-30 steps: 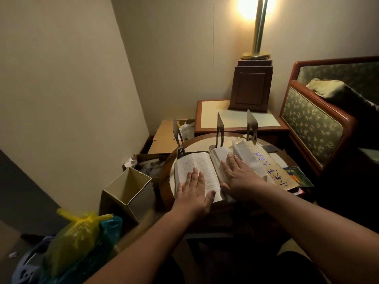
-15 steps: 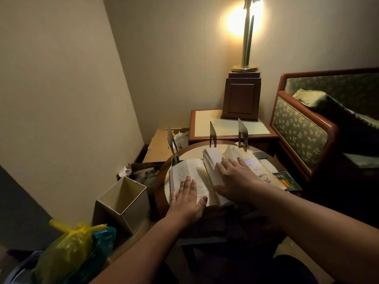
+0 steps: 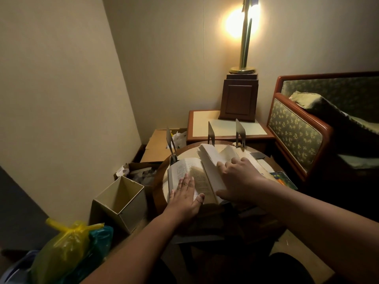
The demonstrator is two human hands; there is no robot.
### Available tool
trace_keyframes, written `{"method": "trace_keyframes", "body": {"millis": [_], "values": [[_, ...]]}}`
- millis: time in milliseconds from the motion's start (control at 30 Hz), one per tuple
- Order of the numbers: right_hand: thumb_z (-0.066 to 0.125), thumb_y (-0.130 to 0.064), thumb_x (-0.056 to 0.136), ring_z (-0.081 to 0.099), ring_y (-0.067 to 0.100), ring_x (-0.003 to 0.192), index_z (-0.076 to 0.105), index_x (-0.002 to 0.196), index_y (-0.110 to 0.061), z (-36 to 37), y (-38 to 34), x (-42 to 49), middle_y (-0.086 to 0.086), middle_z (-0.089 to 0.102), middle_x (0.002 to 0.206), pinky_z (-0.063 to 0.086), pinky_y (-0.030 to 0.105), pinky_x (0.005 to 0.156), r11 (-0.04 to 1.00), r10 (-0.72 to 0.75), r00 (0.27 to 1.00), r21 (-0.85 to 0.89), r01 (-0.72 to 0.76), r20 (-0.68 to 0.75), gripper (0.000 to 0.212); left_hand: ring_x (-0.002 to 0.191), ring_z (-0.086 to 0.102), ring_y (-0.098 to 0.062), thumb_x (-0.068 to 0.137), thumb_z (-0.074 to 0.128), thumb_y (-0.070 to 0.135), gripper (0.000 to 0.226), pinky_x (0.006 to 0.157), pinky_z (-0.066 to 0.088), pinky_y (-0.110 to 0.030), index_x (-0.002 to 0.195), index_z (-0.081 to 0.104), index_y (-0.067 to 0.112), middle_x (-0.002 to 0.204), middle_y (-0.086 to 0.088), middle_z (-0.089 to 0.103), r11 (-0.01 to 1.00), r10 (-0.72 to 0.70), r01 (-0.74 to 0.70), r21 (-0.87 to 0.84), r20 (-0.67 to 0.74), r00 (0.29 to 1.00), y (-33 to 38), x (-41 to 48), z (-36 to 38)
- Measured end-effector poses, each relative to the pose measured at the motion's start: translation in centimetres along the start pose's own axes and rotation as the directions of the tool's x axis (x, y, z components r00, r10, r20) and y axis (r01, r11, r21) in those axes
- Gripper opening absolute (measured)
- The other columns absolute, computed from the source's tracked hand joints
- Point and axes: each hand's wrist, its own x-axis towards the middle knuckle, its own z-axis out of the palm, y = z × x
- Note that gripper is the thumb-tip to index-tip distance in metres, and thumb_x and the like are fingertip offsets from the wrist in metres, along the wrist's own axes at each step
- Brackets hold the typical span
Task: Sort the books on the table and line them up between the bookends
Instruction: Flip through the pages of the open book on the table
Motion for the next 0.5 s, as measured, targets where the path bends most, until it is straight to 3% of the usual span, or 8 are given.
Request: {"method": "trace_keyframes", "body": {"millis": [100,200,300,367,500], "values": [[0.056,-0.073,0.08,0.057,0.023,0.107,0.039,0.137,-0.015,0.3,-0.2,-0.8,0.007,0.057,0.128,0.054,0.036,0.082,0.995,-0.026,0.999,0.092,0.03,-0.045,0.083,0.15,-0.019,-0.018,0.102,0.03,0.051,0.074,0.122,-0.002,-0.054,0.156,-0.011,0.019,0.161,0.002,-0.025,1.0,0.012,-0.012,-0.017,-0.014,1.0,0.0,0.0,-0.2],[0.06,-0.075,0.076,0.052,0.025,0.118,0.034,0.14,-0.015,0.9,0.0,-1.4,0.007,0.049,0.138,0.054,0.038,0.087,0.983,-0.001,1.0,0.181,0.0,0.003,0.092,0.15,-0.017,-0.018,0.102,0.033,0.05,0.074,0.122,-0.001,-0.053,0.157,-0.007,0.019,0.163,0.001,-0.02,0.999,0.023,-0.024,-0.038,-0.032,0.999,-0.1,0.0,-0.2],[0.06,-0.078,0.072,0.054,0.025,0.118,0.036,0.139,-0.014,1.5,0.4,-1.6,0.006,0.052,0.138,0.049,0.043,0.094,0.991,0.024,1.0,0.132,-0.025,0.014,0.095,0.151,-0.015,-0.02,0.102,0.035,0.048,0.074,0.122,0.001,-0.053,0.157,-0.003,0.018,0.164,0.0,-0.017,0.998,0.036,-0.038,-0.048,-0.044,0.998,0.0,-0.1,-0.5],[0.057,-0.08,0.072,0.056,0.025,0.117,0.039,0.135,-0.016,1.7,0.6,-1.9,0.004,0.056,0.134,0.044,0.046,0.096,0.992,0.036,0.999,0.124,-0.036,-0.001,0.092,0.151,-0.013,-0.021,0.102,0.037,0.046,0.073,0.123,0.003,-0.053,0.158,-0.001,0.017,0.164,-0.001,-0.014,0.997,0.049,-0.053,-0.063,-0.05,0.998,0.2,-0.3,-0.8],[0.057,-0.076,0.077,0.06,0.022,0.107,0.046,0.129,-0.021,1.5,0.9,-2.3,0.002,0.061,0.126,0.045,0.044,0.091,0.949,0.077,0.994,0.313,-0.049,-0.077,0.076,0.152,-0.009,-0.022,0.102,0.041,0.044,0.073,0.123,0.005,-0.049,0.158,0.003,0.016,0.165,-0.002,-0.01,0.992,0.075,-0.082,-0.099,-0.072,0.995,0.3,-0.7,-1.3]]}}
